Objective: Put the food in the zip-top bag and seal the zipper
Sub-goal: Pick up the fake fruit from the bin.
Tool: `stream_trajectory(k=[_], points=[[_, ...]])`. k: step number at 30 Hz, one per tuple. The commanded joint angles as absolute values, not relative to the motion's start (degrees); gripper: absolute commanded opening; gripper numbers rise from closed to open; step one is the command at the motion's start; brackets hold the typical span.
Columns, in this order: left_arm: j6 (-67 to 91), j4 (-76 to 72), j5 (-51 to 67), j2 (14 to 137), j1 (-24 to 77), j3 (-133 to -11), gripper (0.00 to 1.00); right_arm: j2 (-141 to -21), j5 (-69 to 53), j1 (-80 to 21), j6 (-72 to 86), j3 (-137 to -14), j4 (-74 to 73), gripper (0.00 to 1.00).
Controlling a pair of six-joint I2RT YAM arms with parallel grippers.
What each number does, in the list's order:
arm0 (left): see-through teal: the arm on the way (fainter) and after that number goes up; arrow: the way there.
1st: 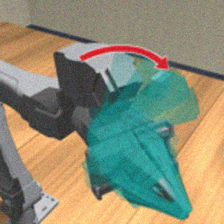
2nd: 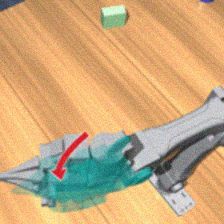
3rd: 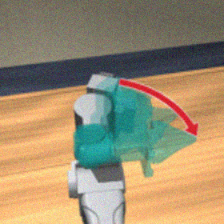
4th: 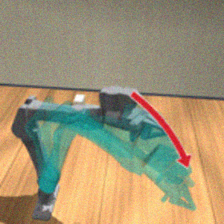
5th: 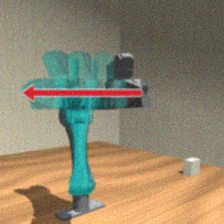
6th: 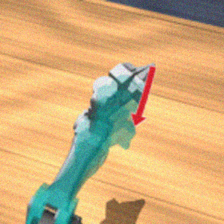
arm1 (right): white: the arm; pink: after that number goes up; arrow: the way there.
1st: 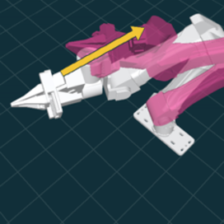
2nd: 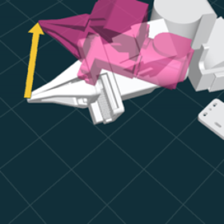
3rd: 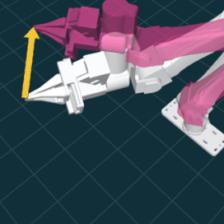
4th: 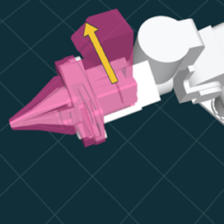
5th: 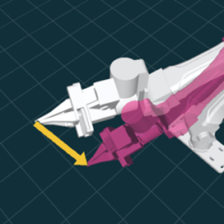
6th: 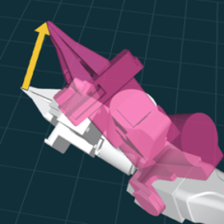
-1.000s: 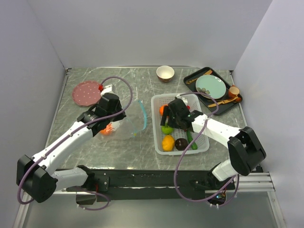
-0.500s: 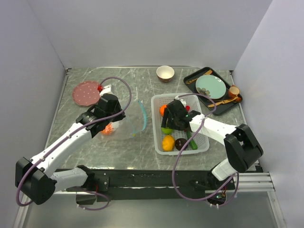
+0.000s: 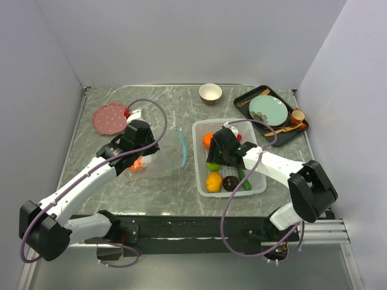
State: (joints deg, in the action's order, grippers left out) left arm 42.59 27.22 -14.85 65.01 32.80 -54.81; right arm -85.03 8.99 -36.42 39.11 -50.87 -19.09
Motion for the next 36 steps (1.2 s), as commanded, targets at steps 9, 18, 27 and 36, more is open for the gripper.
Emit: stream_trajectory(k=[9, 18, 27, 36], points=[[41.4, 25.7, -14.8, 63.4, 32.7, -54.8, 0.01, -74.3, 10.6, -36.8, 37.7, -49.6, -15.3, 0.43], [41.2, 25.1, -14.2, 63.7, 32.7, -54.8, 0.01, -65.0, 5.1, -36.9, 37.8, -47.6, -7.1, 0.44], [41.0, 25.6, -13.8, 63.4, 32.7, -55.5, 0.01, -68.2, -4.8, -39.9, 37.3, -51.0, -0.3, 0.45], [40.5, 26.0, -14.2, 63.2, 32.7, -55.4, 0.01, -73.6, -8.3, -43.1, 37.4, -55.5, 1.3, 0.46]])
